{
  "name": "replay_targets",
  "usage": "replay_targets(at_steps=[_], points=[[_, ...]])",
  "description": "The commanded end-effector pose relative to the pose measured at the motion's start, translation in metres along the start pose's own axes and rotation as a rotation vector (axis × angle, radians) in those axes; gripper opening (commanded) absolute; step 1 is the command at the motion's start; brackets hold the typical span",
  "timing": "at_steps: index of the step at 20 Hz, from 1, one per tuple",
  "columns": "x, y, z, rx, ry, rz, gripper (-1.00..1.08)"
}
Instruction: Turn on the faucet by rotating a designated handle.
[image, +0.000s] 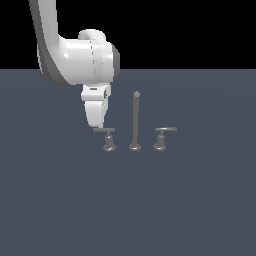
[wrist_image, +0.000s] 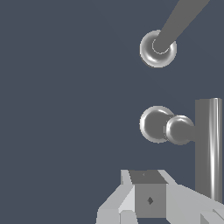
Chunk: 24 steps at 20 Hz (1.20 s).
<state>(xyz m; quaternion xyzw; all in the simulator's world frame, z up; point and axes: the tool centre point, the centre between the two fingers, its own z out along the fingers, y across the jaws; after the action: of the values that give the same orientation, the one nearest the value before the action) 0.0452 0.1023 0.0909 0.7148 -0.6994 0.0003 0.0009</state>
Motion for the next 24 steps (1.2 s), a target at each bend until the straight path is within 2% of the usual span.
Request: replay_targets(at_steps=[1, 6, 16, 18, 24], points=[[0.001, -0.002, 0.002, 0.001, 0.0, 0.009, -1.0], [0.001, -0.002, 0.002, 0.001, 0.0, 0.01, -1.0], [-0.019, 0.03, 0.002, 0.001, -0.002, 0.01, -1.0], [-0.013, 0.022, 0.002, 0.01, -0.002, 0.018, -1.0], [-0.012, 0.042, 0.002, 0.006, -0.002, 0.015, -1.0]])
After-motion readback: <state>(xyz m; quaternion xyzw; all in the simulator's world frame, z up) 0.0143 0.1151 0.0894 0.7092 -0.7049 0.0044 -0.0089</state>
